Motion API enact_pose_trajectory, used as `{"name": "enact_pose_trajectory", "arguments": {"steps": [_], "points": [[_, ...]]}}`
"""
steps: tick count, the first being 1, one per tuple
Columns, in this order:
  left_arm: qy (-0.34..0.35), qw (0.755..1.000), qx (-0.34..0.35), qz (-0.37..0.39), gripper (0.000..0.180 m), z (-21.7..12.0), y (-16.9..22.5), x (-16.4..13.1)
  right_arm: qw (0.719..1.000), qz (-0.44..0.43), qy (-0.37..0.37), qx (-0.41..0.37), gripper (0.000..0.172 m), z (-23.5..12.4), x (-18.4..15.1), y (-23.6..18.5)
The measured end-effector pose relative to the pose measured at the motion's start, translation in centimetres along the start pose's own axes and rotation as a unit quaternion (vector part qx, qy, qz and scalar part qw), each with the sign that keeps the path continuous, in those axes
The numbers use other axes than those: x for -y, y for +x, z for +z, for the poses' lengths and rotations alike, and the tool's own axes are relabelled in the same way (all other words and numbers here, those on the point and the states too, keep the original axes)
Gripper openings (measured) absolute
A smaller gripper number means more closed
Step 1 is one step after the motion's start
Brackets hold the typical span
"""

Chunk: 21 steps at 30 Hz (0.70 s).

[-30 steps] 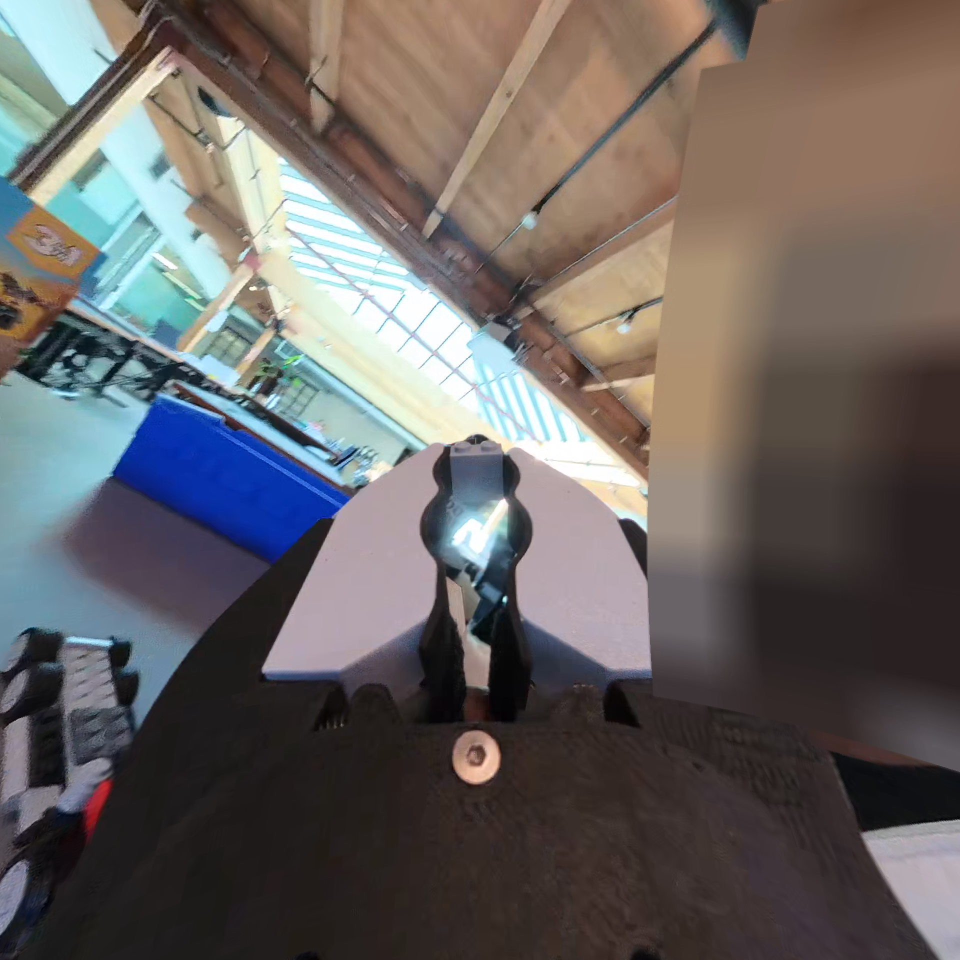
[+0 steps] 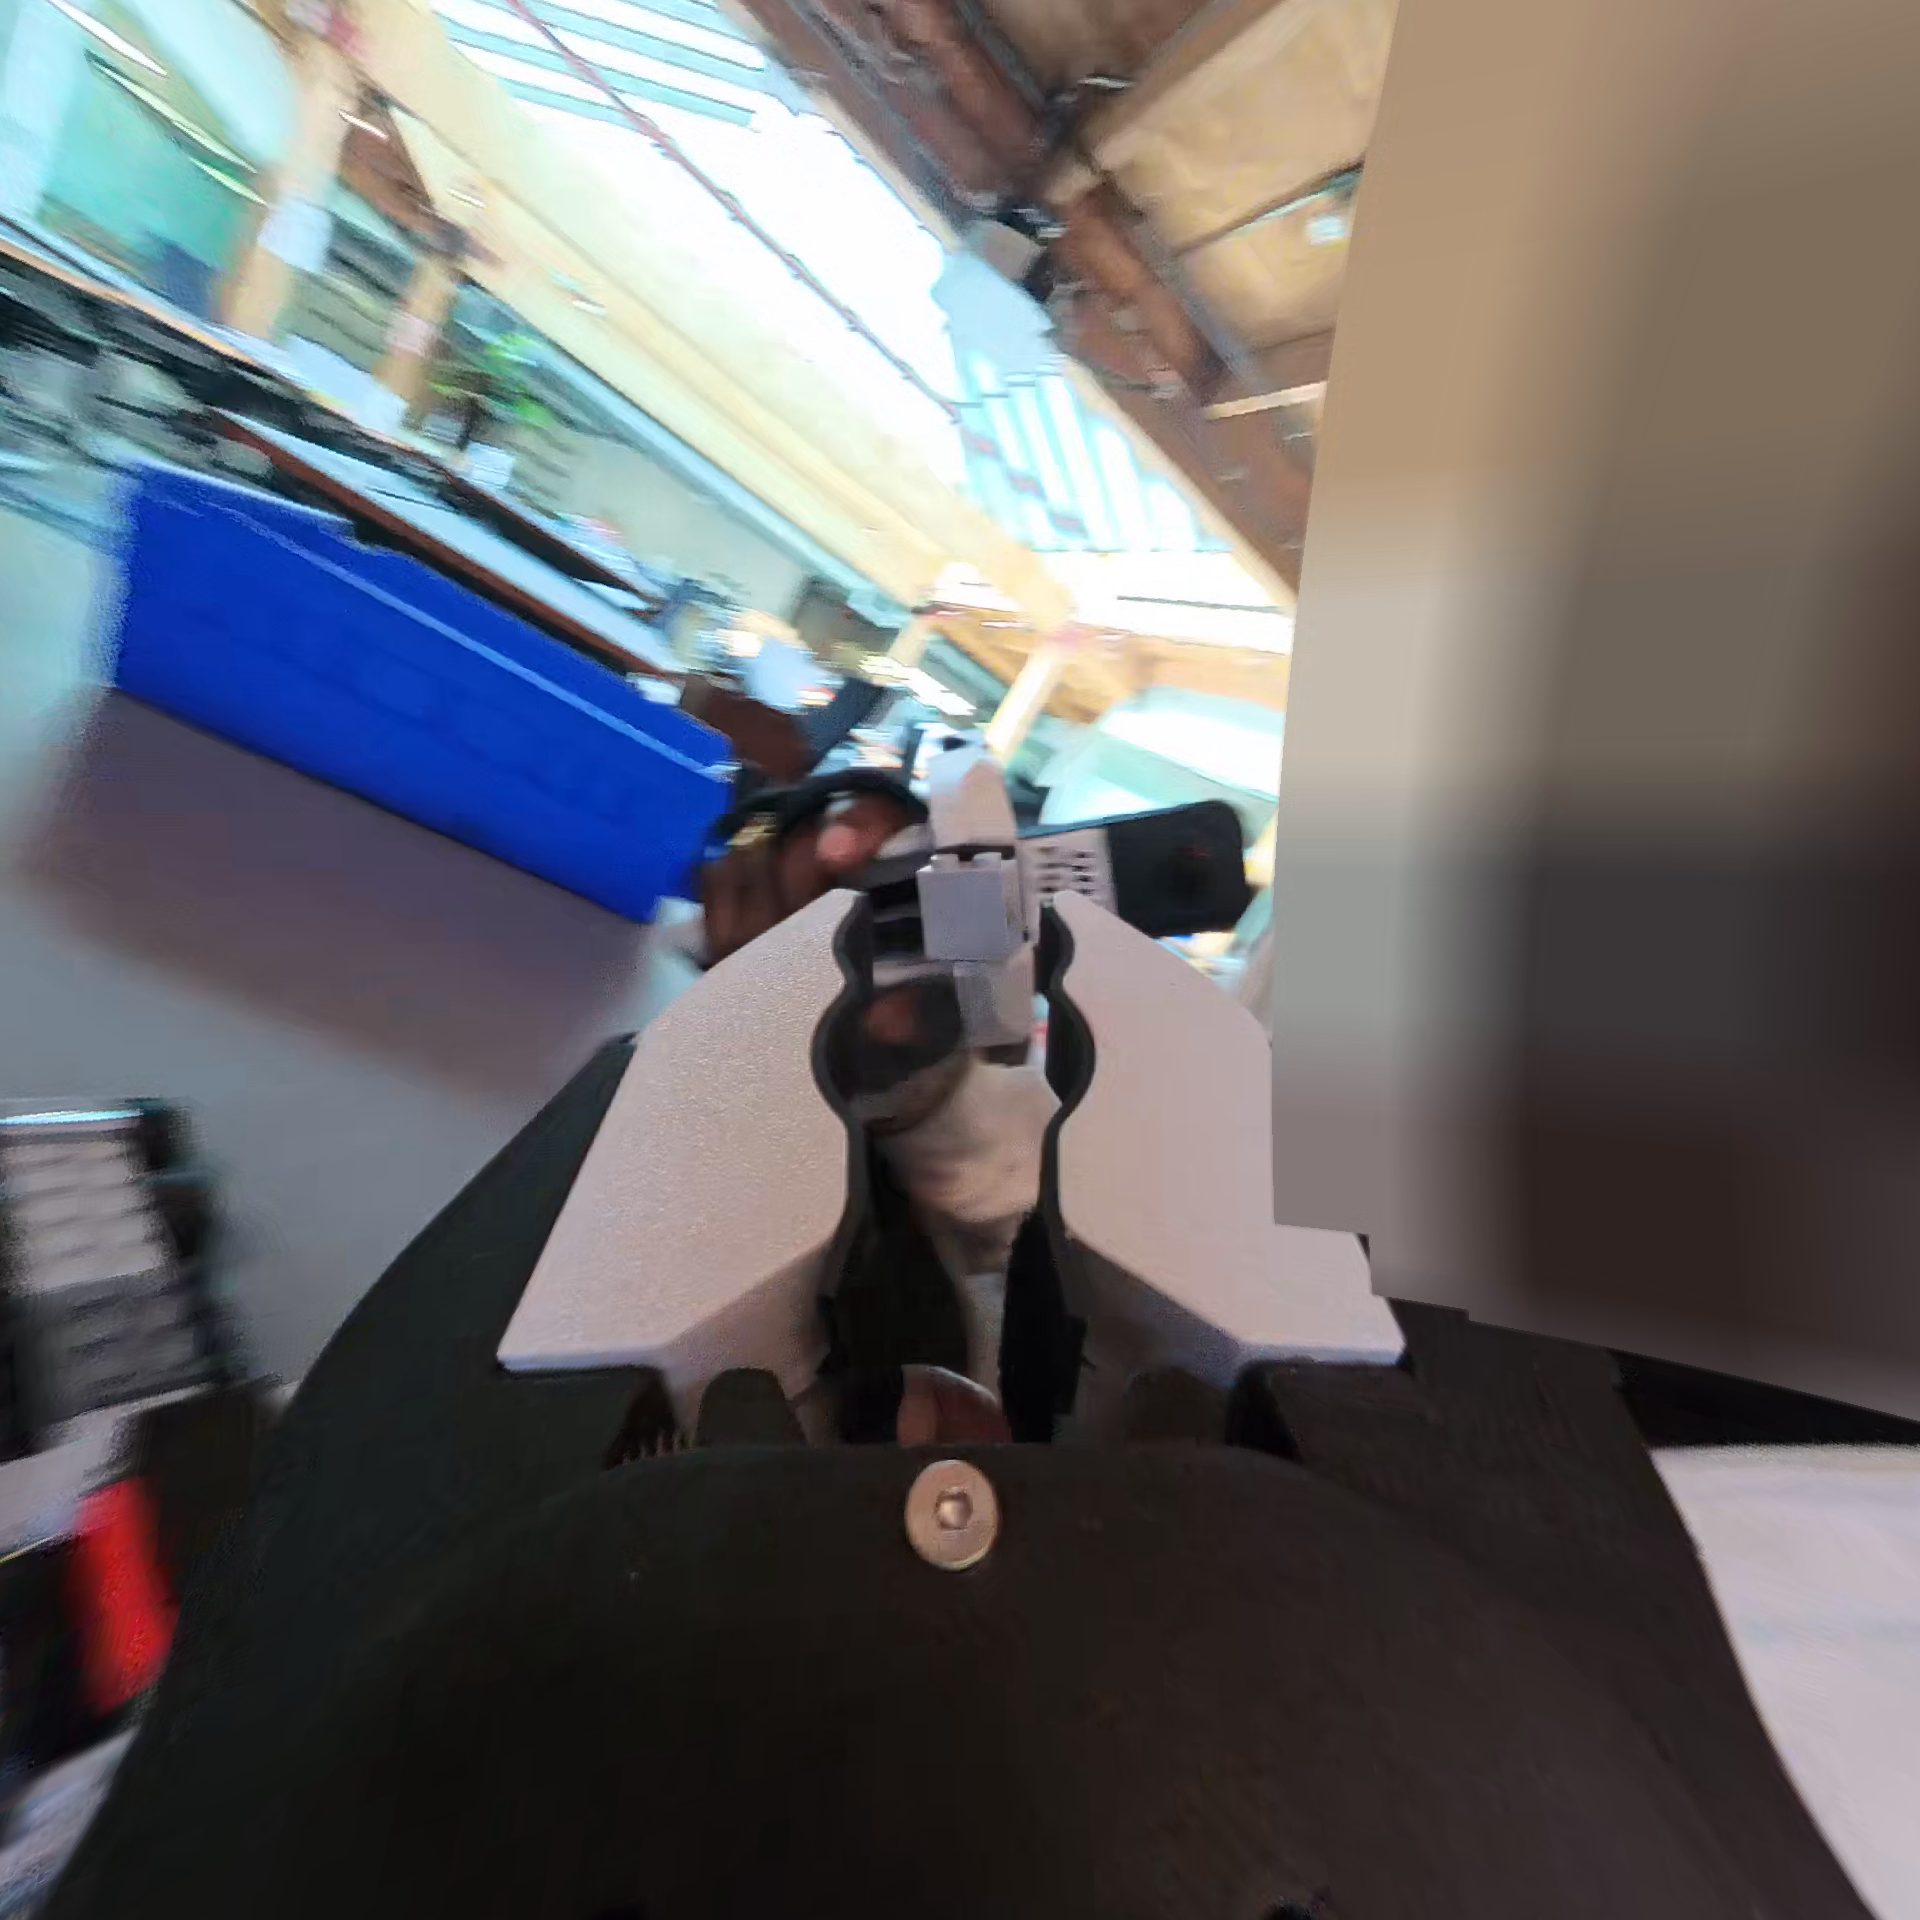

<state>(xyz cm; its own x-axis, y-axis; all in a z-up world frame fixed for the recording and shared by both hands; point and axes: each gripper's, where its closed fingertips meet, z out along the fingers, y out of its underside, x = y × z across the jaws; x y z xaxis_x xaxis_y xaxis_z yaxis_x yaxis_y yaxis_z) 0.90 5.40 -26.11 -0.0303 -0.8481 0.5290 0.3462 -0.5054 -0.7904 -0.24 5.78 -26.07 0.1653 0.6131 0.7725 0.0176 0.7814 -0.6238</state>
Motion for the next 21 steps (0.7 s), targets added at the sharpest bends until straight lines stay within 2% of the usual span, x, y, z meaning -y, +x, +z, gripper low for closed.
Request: {"name": "enact_pose_trajectory", "arguments": {"steps": [1,4,6,11,15,21], "points": [[0.0,0.999,0.045,0.029,0.031,-0.4,-1.0,0.3,0.999,-0.018,-0.03,-0.005,0.016,0.0,-0.9,0.2],[-0.007,0.983,0.149,0.111,0.022,-1.2,-3.1,0.9,0.991,-0.067,-0.112,-0.028,0.017,0.1,-3.1,0.8],[-0.017,0.972,0.186,0.144,0.018,-1.3,-3.8,0.8,0.987,-0.087,-0.131,-0.031,0.016,0.2,-3.5,0.6],[-0.028,0.966,0.2,0.161,0.009,-1.1,-4.1,0.2,0.98,-0.121,-0.154,-0.026,0.017,0.6,-4.0,0.0],[-0.023,0.964,0.2,0.172,0.009,-1.0,-3.8,0.4,0.982,-0.126,-0.131,-0.04,0.017,0.5,-3.5,0.3],[-0.031,0.962,0.204,0.178,0.009,-0.9,-3.5,0.4,0.973,-0.189,-0.121,-0.064,0.022,0.6,-2.9,0.3]]}}
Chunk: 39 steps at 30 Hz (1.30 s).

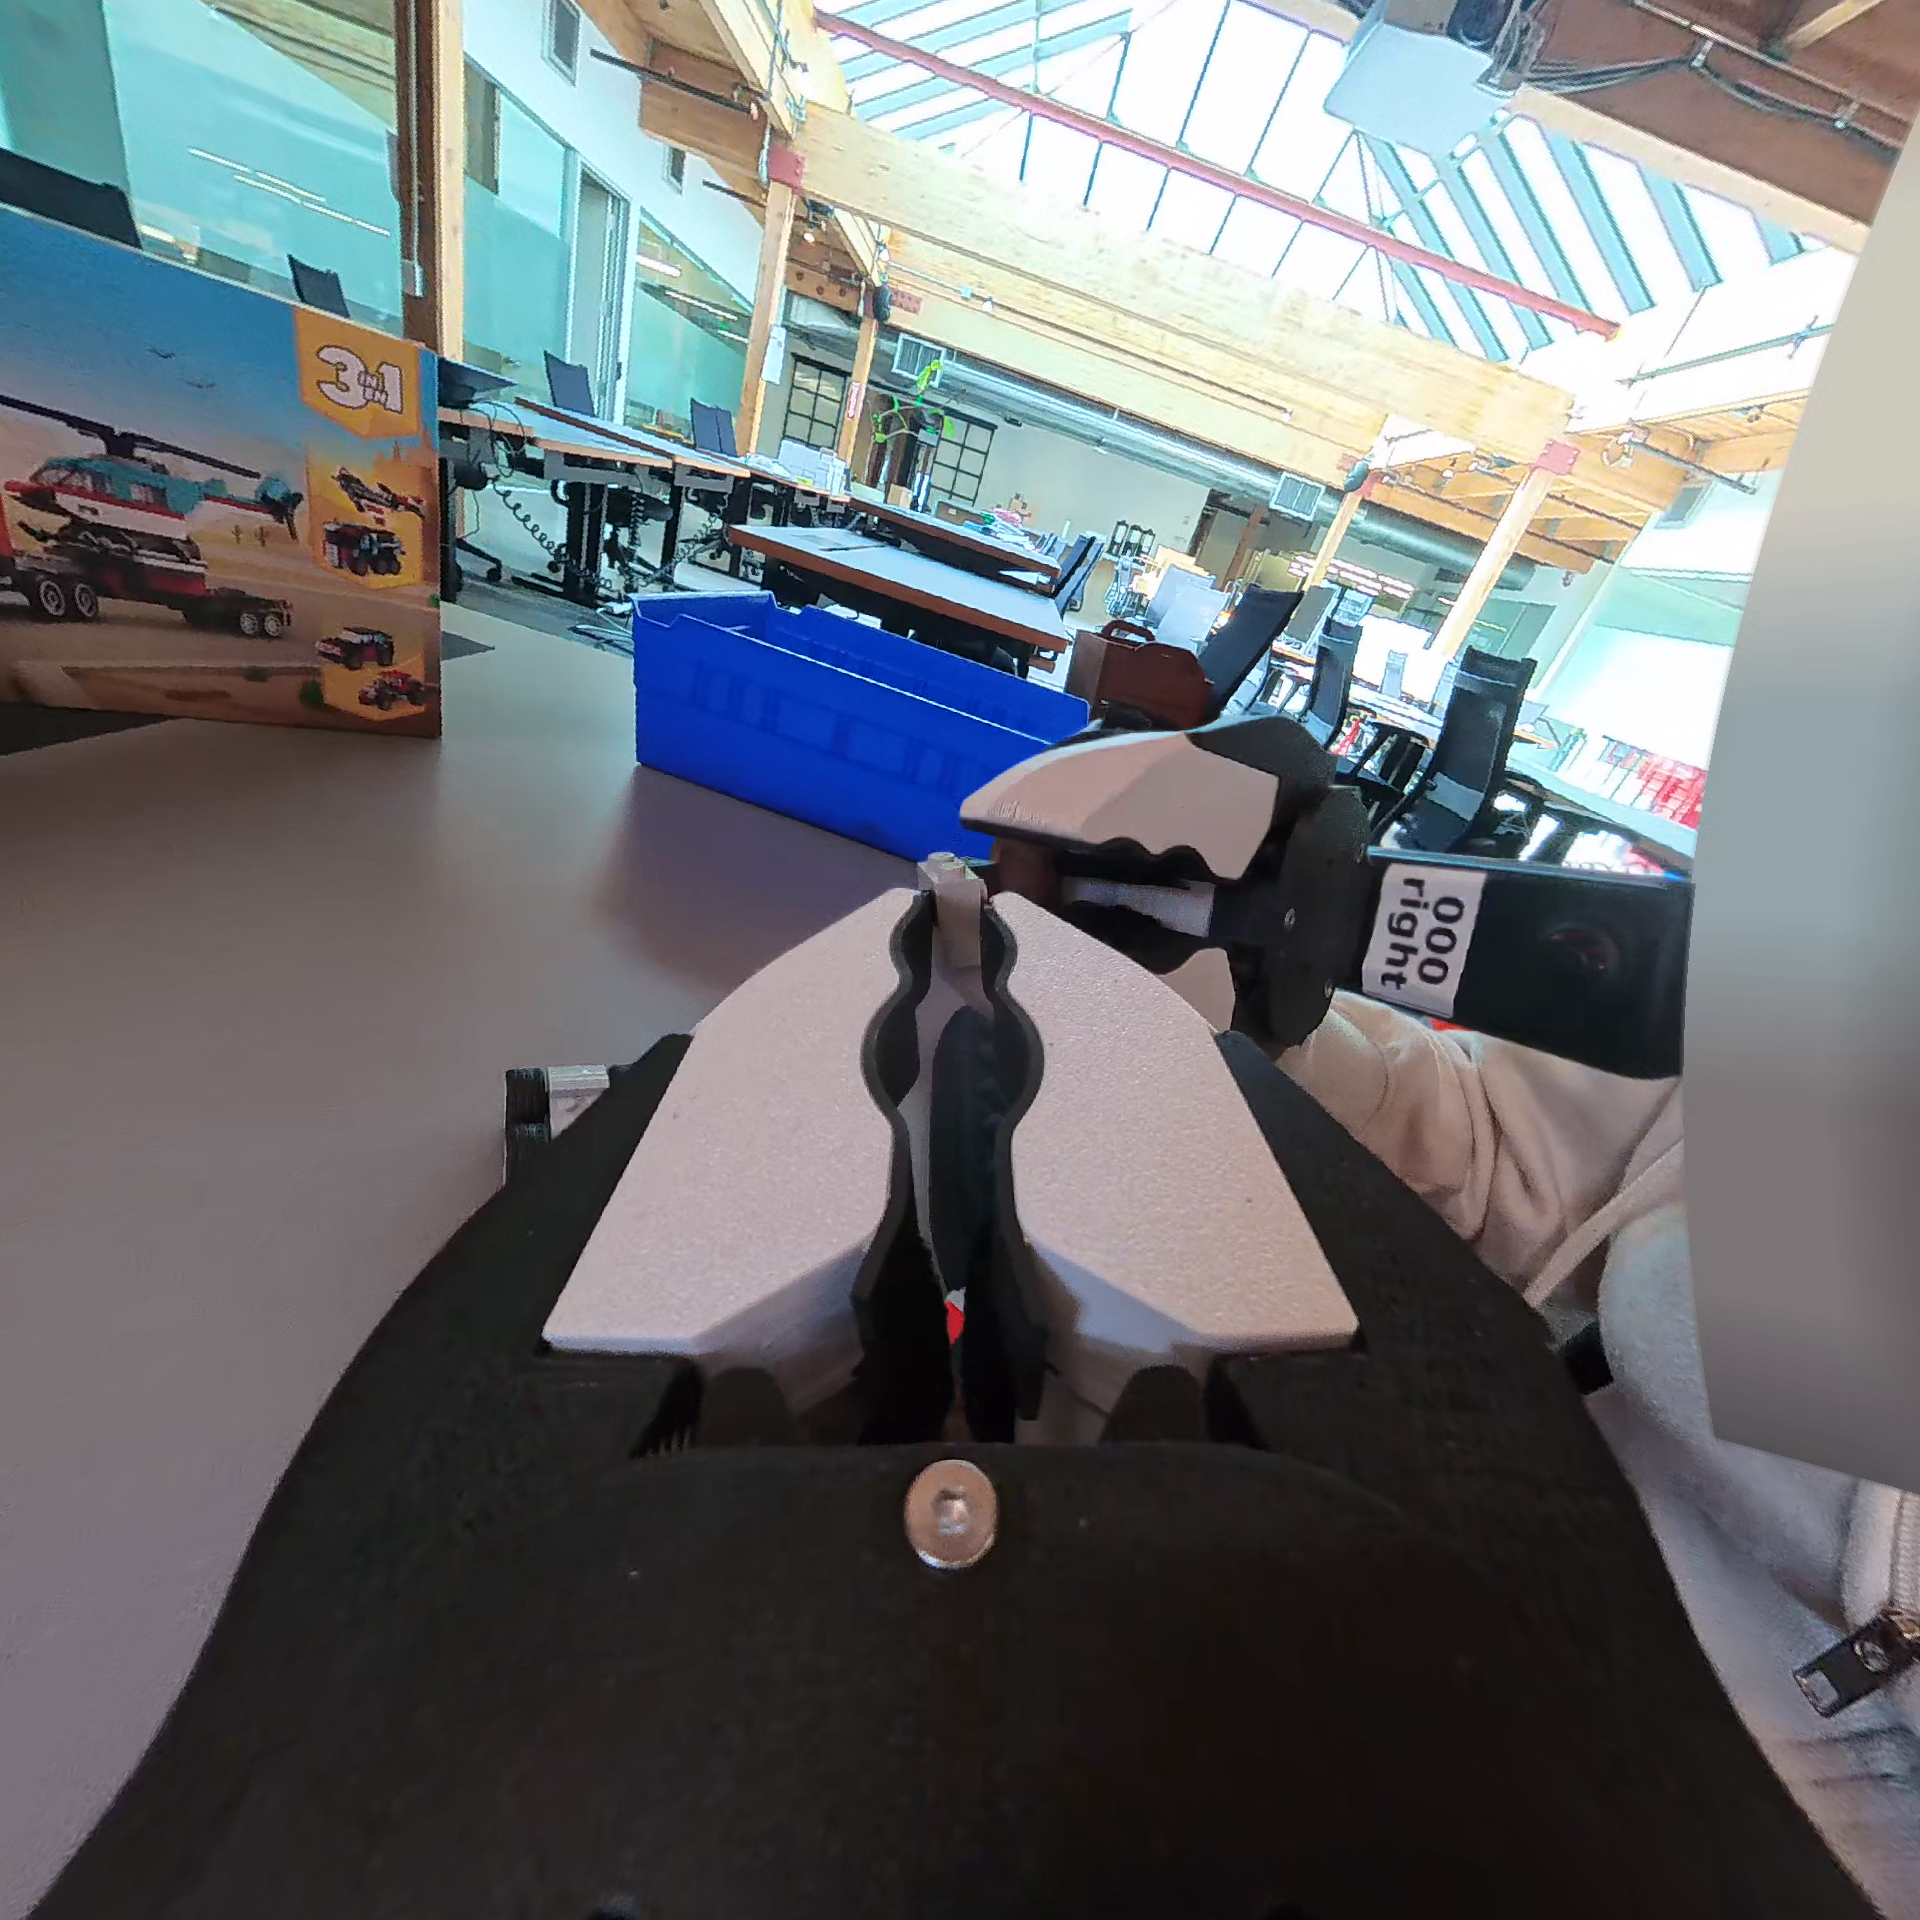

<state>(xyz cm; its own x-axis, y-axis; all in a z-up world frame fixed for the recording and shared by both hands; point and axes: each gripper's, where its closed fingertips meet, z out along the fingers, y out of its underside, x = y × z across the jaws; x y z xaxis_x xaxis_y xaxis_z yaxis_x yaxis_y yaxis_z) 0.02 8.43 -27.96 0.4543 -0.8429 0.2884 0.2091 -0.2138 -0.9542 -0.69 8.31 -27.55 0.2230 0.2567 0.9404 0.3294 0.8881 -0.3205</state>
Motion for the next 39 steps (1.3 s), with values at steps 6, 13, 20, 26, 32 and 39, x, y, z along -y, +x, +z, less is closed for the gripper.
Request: {"name": "enact_pose_trajectory", "arguments": {"steps": [6,13,20,26,32,39], "points": [[0.014,0.999,-0.001,-0.03,0.008,0.1,0.1,0.3,1.0,-0.004,-0.009,-0.006,0.016,0.0,0.1,0.2],[0.096,0.988,0.057,-0.11,0.008,-1.9,-3.1,2.2,0.999,-0.026,0.021,-0.023,0.015,-0.2,1.8,0.2],[0.201,0.967,-0.021,-0.154,0.008,-4.4,-2.9,5.7,0.949,0.298,0.078,-0.065,0.016,-2.4,-1.6,6.5],[0.199,0.966,-0.051,-0.158,0.008,-4.1,-2.0,5.6,0.898,0.382,-0.115,-0.185,0.016,-9.7,-12.4,14.4],[0.156,0.978,-0.073,-0.12,0.008,-2.7,-0.3,4.6,0.744,0.443,-0.468,-0.179,0.017,-22.9,-25.3,11.8],[0.106,0.99,-0.066,-0.063,0.009,-1.6,0.7,3.2,0.694,0.51,-0.477,-0.175,0.057,-25.4,-27.7,10.1]]}}
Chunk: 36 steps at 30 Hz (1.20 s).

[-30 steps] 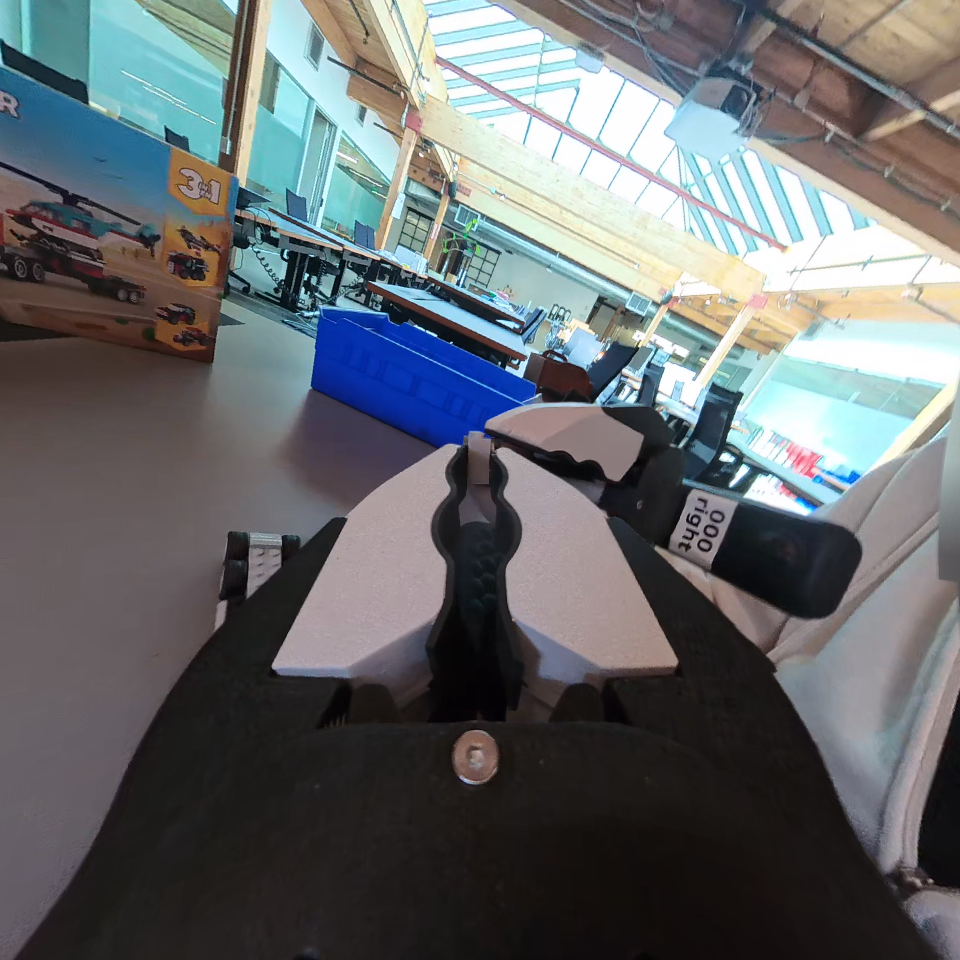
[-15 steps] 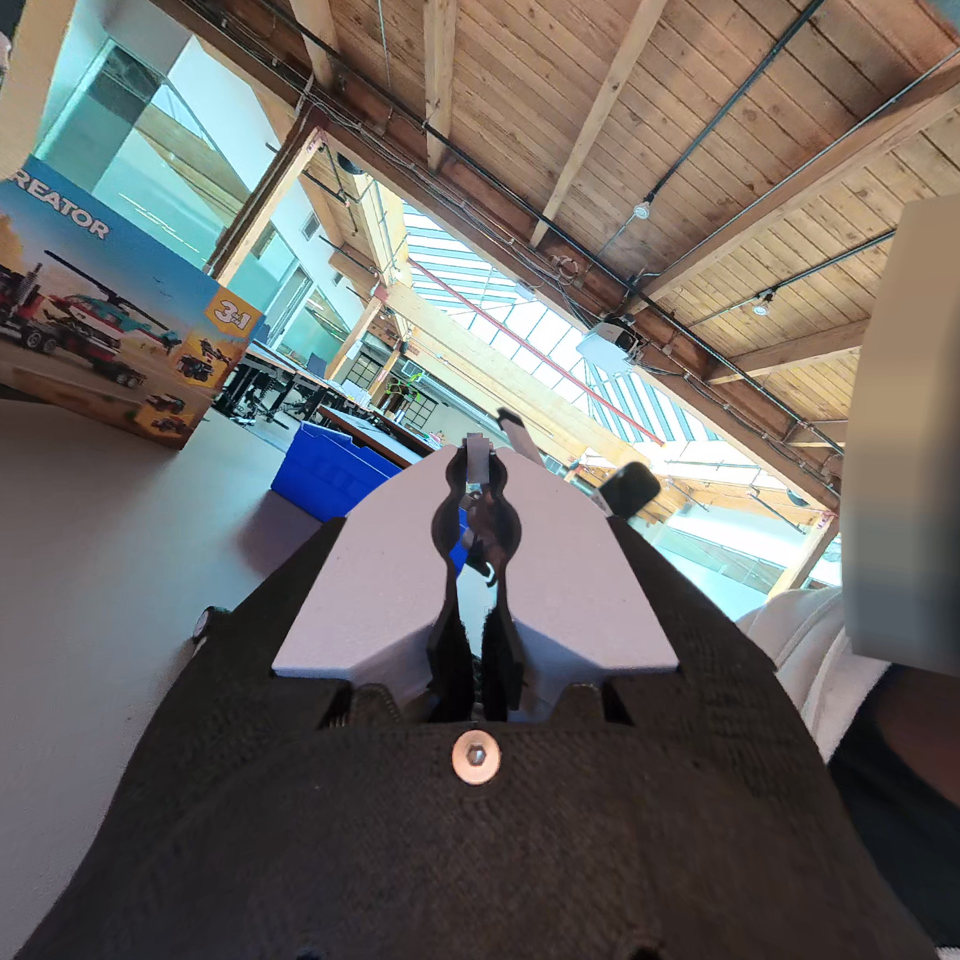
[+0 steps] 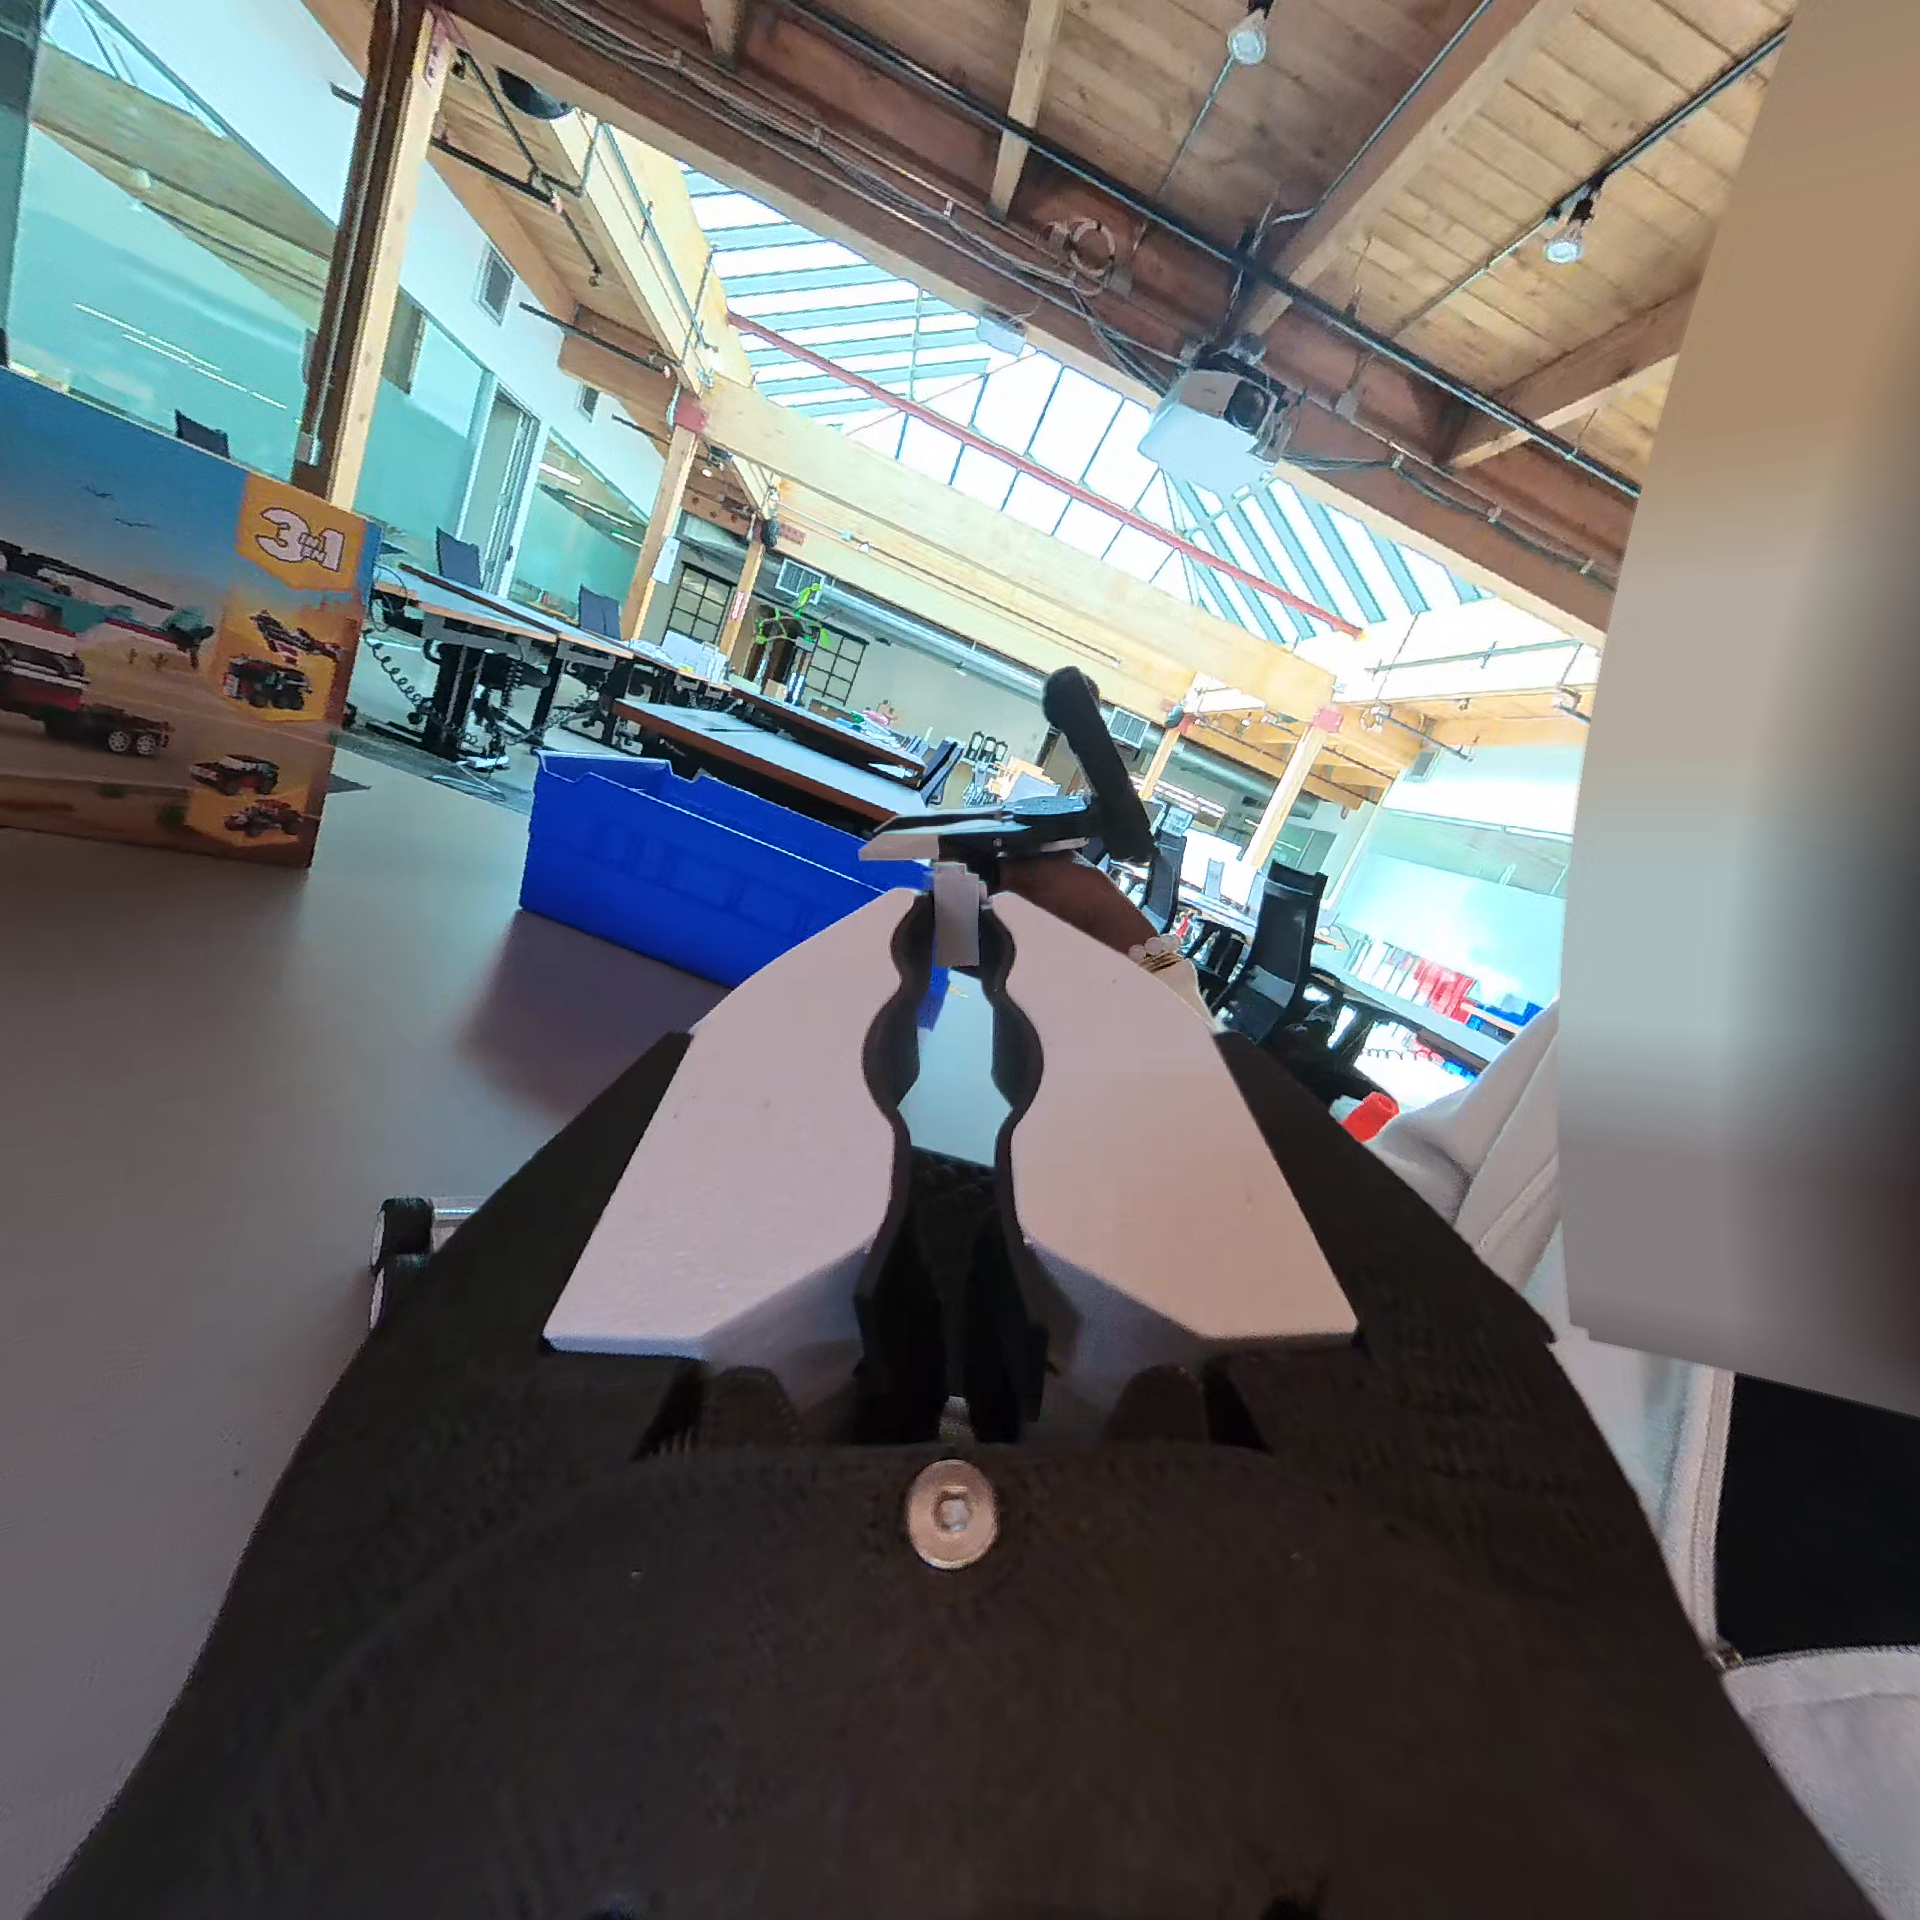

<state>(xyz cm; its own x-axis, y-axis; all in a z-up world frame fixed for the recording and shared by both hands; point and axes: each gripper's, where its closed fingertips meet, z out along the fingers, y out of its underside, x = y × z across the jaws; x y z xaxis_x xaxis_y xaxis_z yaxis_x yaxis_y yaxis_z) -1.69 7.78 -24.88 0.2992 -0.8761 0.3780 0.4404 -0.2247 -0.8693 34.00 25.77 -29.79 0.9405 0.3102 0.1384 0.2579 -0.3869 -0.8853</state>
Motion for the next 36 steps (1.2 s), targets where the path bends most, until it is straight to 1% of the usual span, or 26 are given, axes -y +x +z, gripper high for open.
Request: {"name": "enact_pose_trajectory", "arguments": {"steps": [3,5,10,12,15,17,21,24,26,28,31,32,34,36], "points": [[0.005,1.0,-0.002,-0.007,0.008,-0.1,0.0,0.1,1.0,0.011,0.025,0.0,0.065,-0.2,0.6,0.3],[0.013,1.0,-0.008,-0.015,0.009,-0.1,0.1,0.4,0.999,0.021,0.039,0.022,0.07,-0.2,0.8,0.1],[0.016,1.0,-0.01,-0.014,0.009,-0.2,0.2,0.5,0.998,0.012,0.048,0.041,0.094,-0.1,0.8,-0.1],[0.015,1.0,-0.01,-0.014,0.009,-0.1,0.2,0.4,0.997,0.006,0.047,0.062,0.1,-0.2,0.8,-0.8],[0.014,1.0,-0.011,-0.016,0.009,-0.1,0.2,0.4,0.995,0.012,0.005,0.103,0.105,-0.4,-0.1,-2.2],[0.013,1.0,-0.011,-0.017,0.009,-0.1,0.2,0.3,0.992,0.0,-0.028,0.124,0.109,-0.6,-1.0,-3.1],[0.007,1.0,-0.004,-0.017,0.009,0.0,0.0,0.1,0.971,-0.043,-0.085,0.219,0.108,-1.6,-2.8,-6.9],[0.001,1.0,-0.003,-0.016,0.009,0.1,0.0,-0.1,0.966,-0.077,-0.108,0.223,0.108,-1.5,-3.4,-7.8],[-0.002,1.0,-0.001,-0.014,0.009,0.1,0.0,-0.2,0.968,-0.088,-0.087,0.218,0.108,-1.5,-2.5,-8.1],[-0.006,1.0,0.001,-0.01,0.009,0.2,0.0,-0.3,0.973,-0.091,-0.047,0.209,0.105,-1.6,-1.1,-7.9],[-0.023,0.999,0.013,0.019,0.009,0.4,0.0,-0.7,0.977,-0.096,0.008,0.189,0.101,-2.1,0.8,-7.5],[-0.033,0.998,0.022,0.041,0.009,0.4,0.0,-0.9,0.979,-0.099,0.025,0.177,0.099,-2.3,1.4,-7.1],[-0.05,0.991,0.049,0.111,0.008,0.5,0.1,-0.8,0.983,-0.095,0.056,0.148,0.097,-2.6,2.5,-6.3],[-0.047,0.976,0.089,0.194,0.008,0.1,0.6,0.8,0.985,-0.084,0.074,0.134,0.094,-3.1,3.2,-5.8]]}}
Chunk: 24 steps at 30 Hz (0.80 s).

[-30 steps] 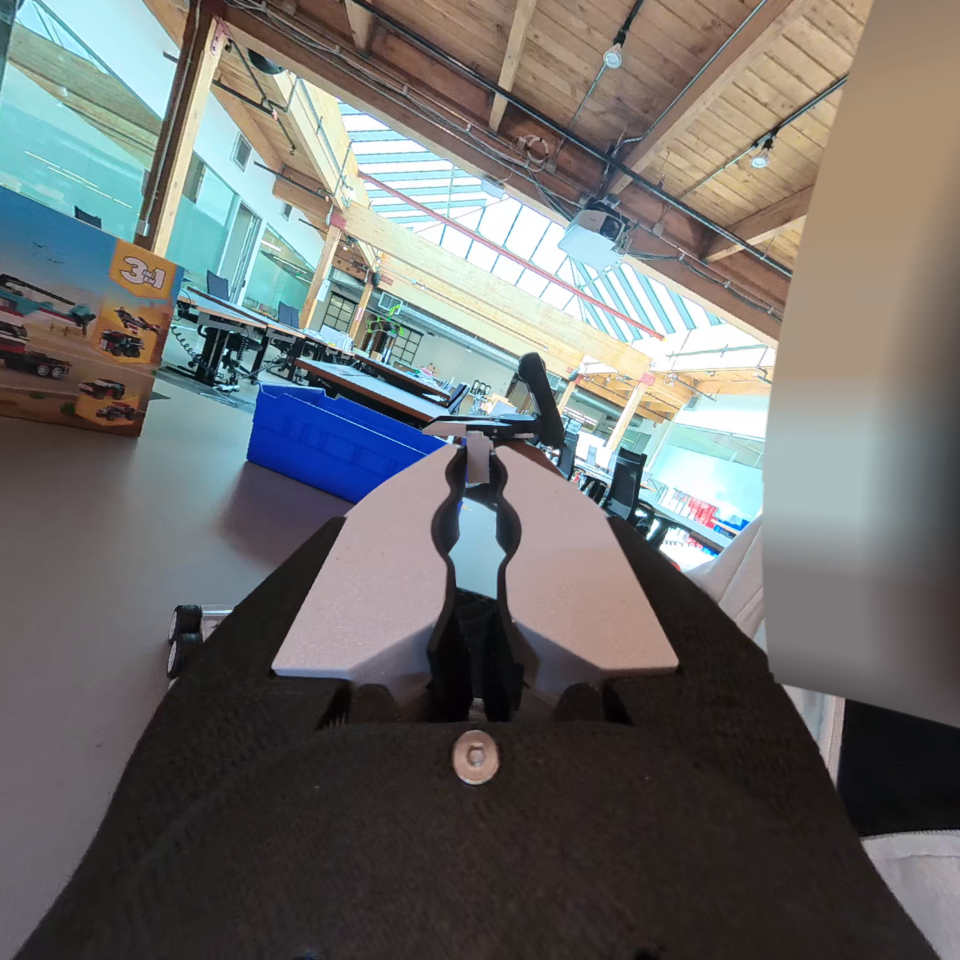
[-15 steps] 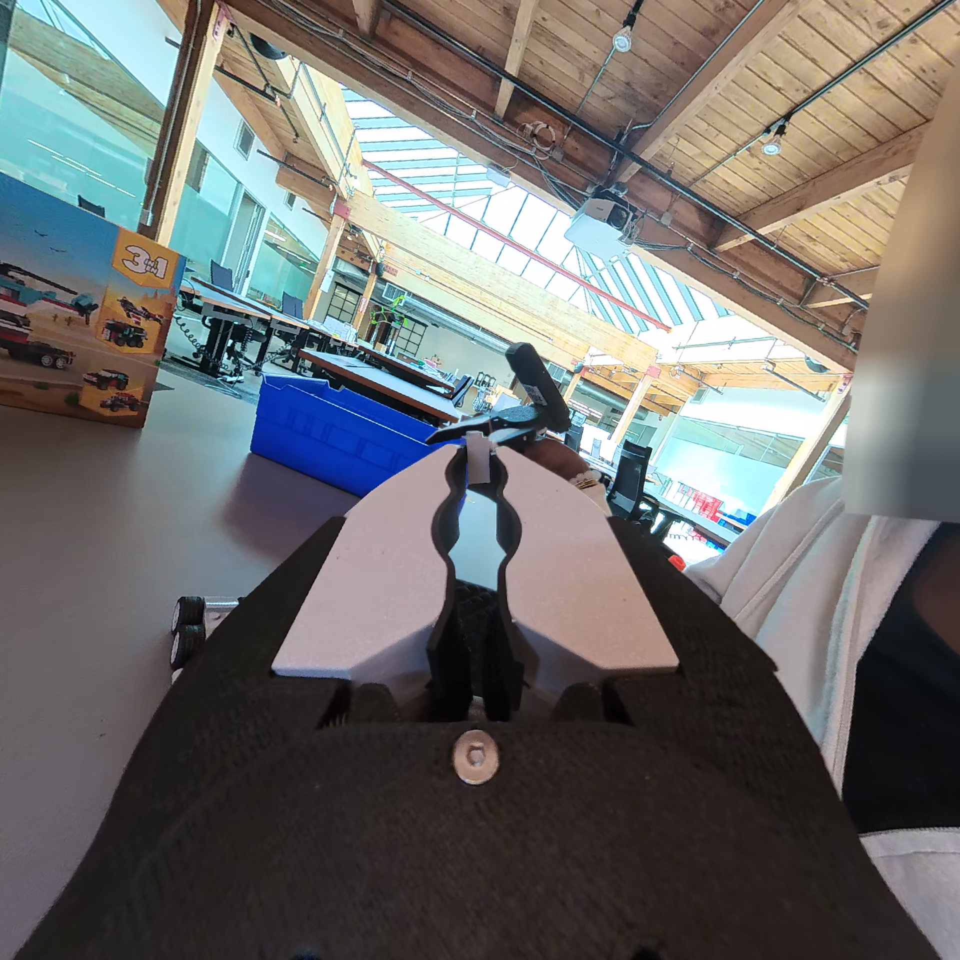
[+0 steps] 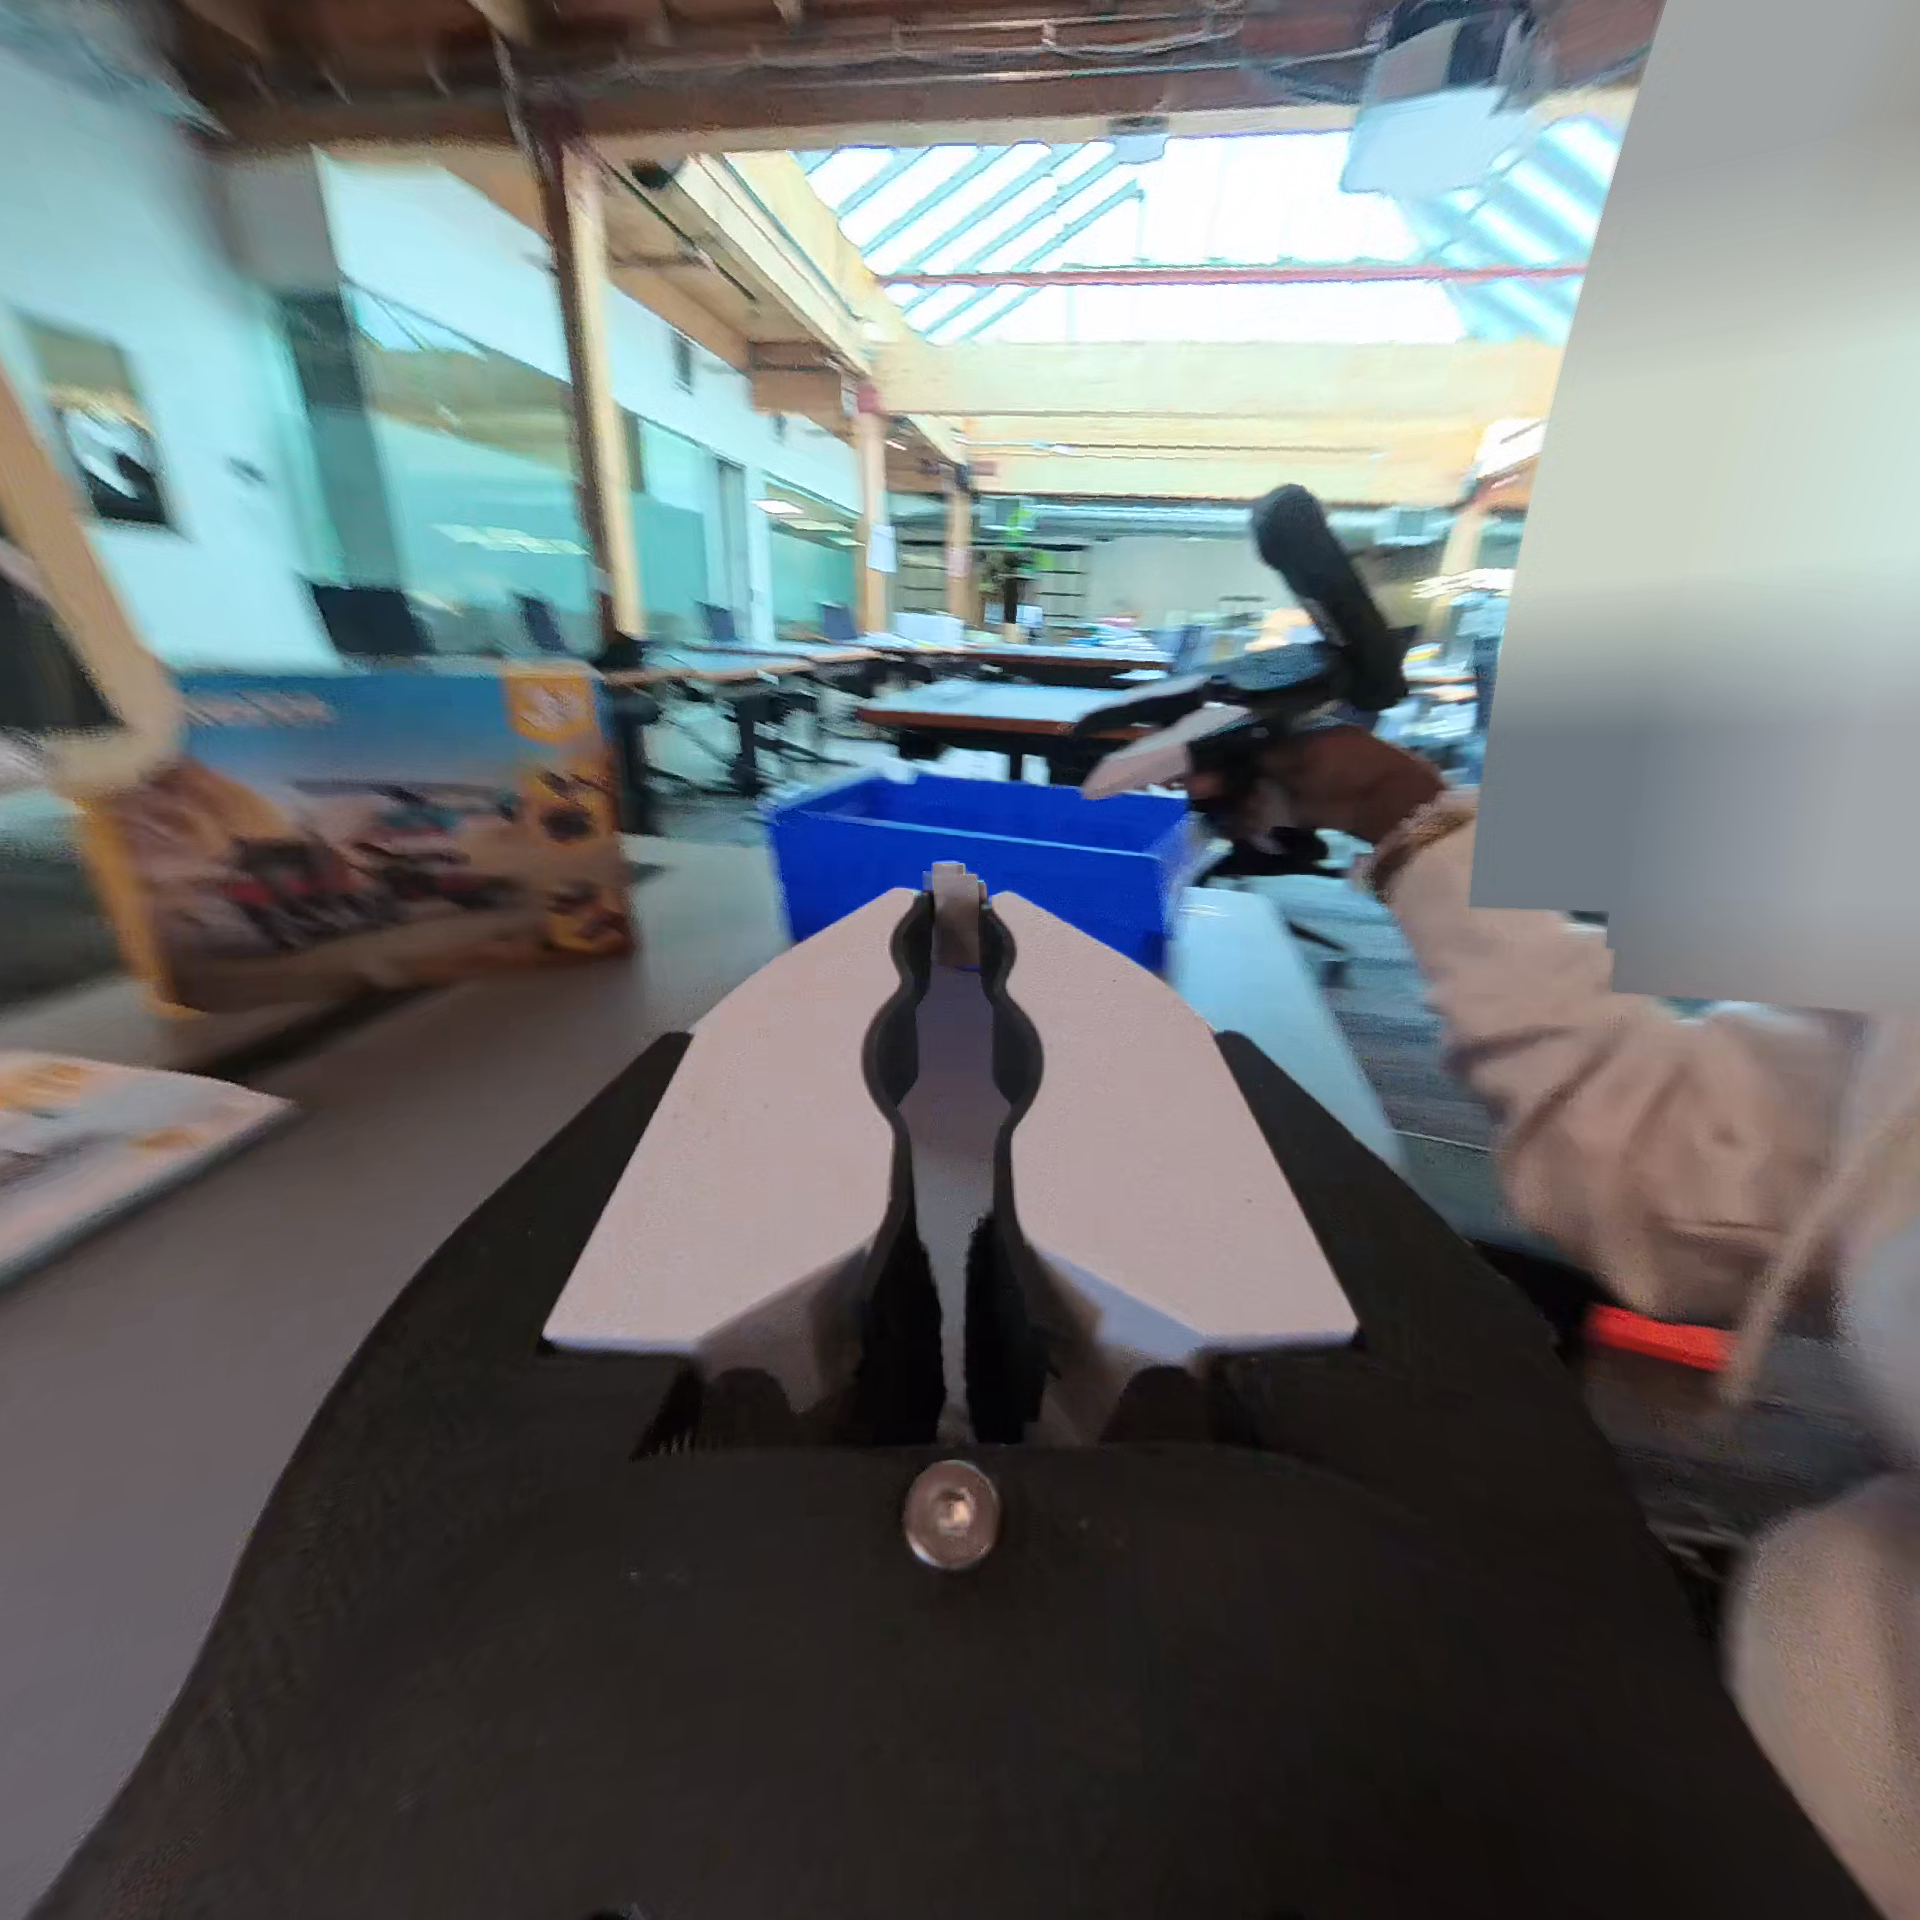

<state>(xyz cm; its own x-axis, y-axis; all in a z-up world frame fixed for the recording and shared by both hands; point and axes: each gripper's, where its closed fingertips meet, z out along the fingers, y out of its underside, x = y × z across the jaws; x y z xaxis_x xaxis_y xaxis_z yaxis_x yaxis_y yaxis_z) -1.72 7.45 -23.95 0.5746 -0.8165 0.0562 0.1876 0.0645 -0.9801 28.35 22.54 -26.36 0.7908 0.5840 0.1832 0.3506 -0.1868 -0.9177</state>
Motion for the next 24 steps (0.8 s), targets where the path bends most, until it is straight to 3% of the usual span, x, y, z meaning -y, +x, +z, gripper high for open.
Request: {"name": "enact_pose_trajectory", "arguments": {"steps": [2,4,7,10,12,18,21,24], "points": [[0.016,0.994,0.069,0.083,0.009,-1.5,-0.3,2.8,1.0,0.003,0.016,-0.013,0.093,-0.7,0.6,0.4],[0.031,0.973,0.169,0.155,0.009,-4.6,-0.6,5.9,0.999,0.001,0.031,-0.025,0.091,-1.4,1.1,0.7],[-0.069,0.903,0.356,0.23,0.009,-12.8,-2.2,8.2,0.998,0.001,0.048,-0.039,0.09,-2.4,1.6,1.0],[-0.231,0.82,0.502,0.15,0.009,-23.8,-3.1,6.4,0.997,0.004,0.06,-0.041,0.089,-2.8,1.9,1.0],[-0.288,0.791,0.535,0.073,0.009,-28.9,-3.3,4.1,0.997,0.007,0.067,-0.034,0.088,-2.7,2.2,0.6],[-0.287,0.768,0.572,0.022,0.014,-34.0,-6.9,0.7,0.998,-0.019,0.059,-0.031,0.089,-2.3,2.6,-0.5],[-0.292,0.769,0.568,-0.016,0.03,-34.3,-8.4,-0.4,0.997,-0.021,0.063,-0.029,0.088,-2.2,2.7,-0.7],[-0.283,0.772,0.57,-0.009,0.032,-34.0,-8.5,0.3,0.998,-0.022,0.06,-0.028,0.087,-2.1,2.6,-0.8]]}}
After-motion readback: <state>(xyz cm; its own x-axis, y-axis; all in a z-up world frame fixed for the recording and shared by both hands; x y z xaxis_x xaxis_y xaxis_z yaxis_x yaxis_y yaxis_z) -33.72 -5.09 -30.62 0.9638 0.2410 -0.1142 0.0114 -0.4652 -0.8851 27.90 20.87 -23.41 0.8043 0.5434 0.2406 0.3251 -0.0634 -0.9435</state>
